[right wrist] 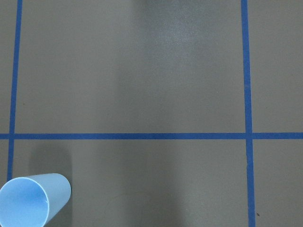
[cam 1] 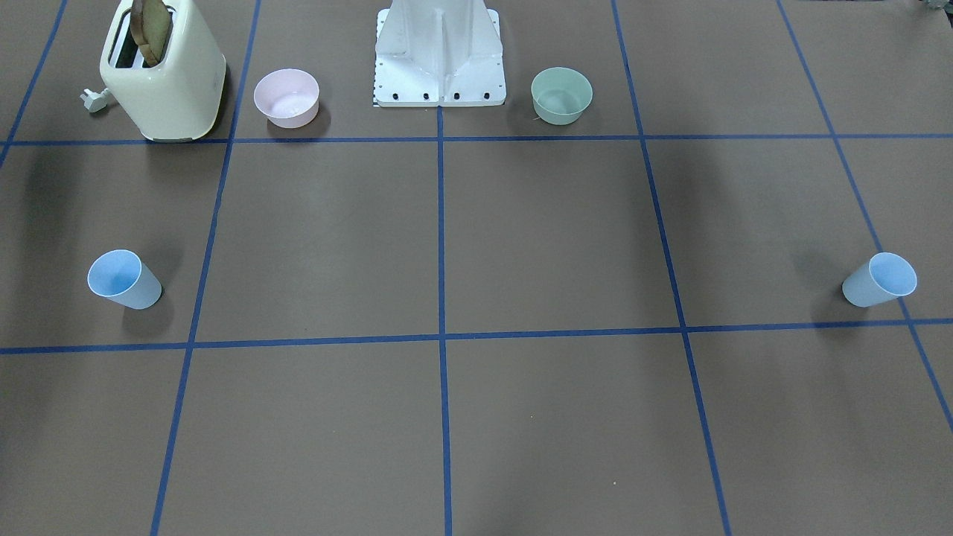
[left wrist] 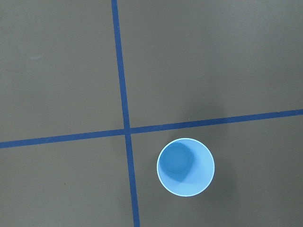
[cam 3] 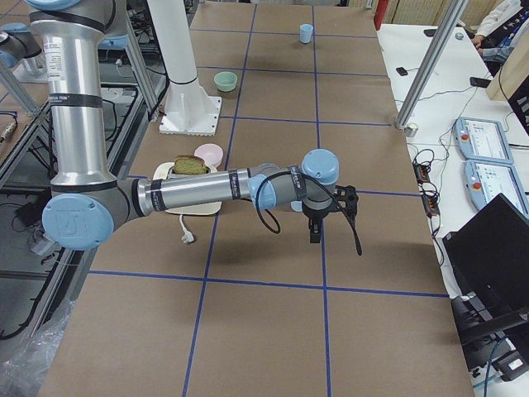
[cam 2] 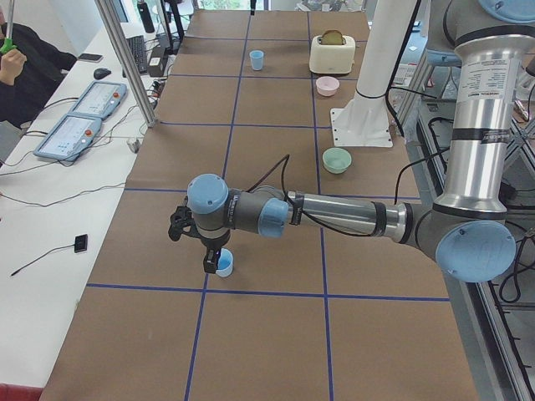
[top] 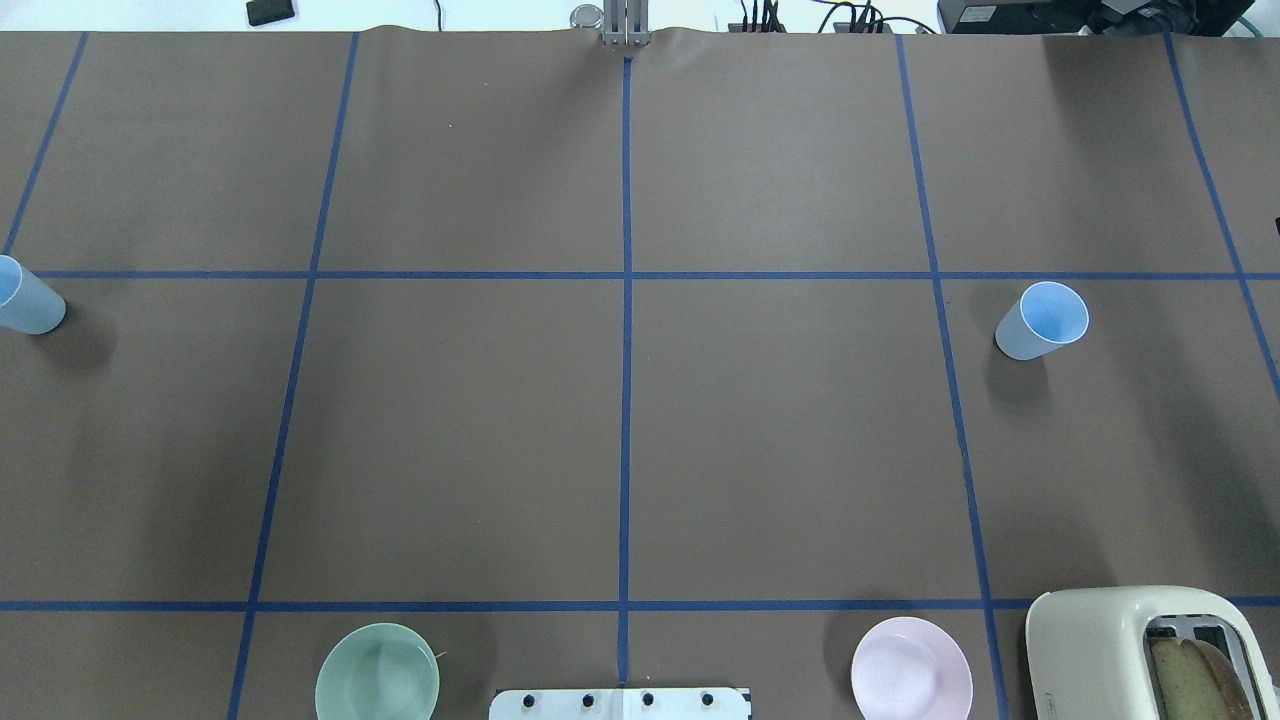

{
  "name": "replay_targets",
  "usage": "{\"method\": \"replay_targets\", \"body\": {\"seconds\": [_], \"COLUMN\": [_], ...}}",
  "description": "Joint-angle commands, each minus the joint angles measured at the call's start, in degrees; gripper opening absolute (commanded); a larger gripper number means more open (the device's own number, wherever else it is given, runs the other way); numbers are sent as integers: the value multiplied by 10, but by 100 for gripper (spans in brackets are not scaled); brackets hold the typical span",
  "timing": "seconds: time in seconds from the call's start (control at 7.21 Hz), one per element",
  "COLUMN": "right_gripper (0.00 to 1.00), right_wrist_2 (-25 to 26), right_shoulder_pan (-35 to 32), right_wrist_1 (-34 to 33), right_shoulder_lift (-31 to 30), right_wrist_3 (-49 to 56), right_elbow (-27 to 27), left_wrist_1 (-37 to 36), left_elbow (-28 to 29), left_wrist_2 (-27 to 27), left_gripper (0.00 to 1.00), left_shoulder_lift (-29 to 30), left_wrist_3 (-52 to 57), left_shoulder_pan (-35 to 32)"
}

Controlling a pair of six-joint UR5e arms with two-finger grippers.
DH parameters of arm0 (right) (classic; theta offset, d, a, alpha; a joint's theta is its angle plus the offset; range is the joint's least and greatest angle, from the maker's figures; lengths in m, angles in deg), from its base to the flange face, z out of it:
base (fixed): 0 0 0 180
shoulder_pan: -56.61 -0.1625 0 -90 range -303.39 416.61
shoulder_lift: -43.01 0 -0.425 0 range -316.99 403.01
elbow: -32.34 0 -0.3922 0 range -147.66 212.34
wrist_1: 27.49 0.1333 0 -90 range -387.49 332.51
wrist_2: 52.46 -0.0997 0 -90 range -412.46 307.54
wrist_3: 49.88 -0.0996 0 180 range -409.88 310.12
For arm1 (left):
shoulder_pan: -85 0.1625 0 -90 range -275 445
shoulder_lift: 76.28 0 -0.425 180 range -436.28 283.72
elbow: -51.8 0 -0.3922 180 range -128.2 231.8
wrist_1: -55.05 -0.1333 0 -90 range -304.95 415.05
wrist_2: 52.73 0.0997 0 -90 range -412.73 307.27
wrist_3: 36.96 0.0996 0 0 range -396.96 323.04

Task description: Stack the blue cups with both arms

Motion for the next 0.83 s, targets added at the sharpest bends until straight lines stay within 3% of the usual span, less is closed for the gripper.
{"method": "replay_targets", "body": {"seconds": [0.0, 0.69], "right_gripper": [100, 100], "right_wrist_2": [6, 12], "right_shoulder_pan": [0, 42], "right_wrist_1": [3, 21], "right_shoulder_lift": [-2, 39], "right_wrist_3": [1, 1], "right_elbow": [2, 17], "left_wrist_1": [1, 2], "left_elbow": [-1, 1], "left_wrist_2": [-2, -3], "left_gripper": [99, 97], "left_shoulder_lift": [0, 2], "left_wrist_3": [-7, -6], "left_shoulder_pan": [0, 6]}}
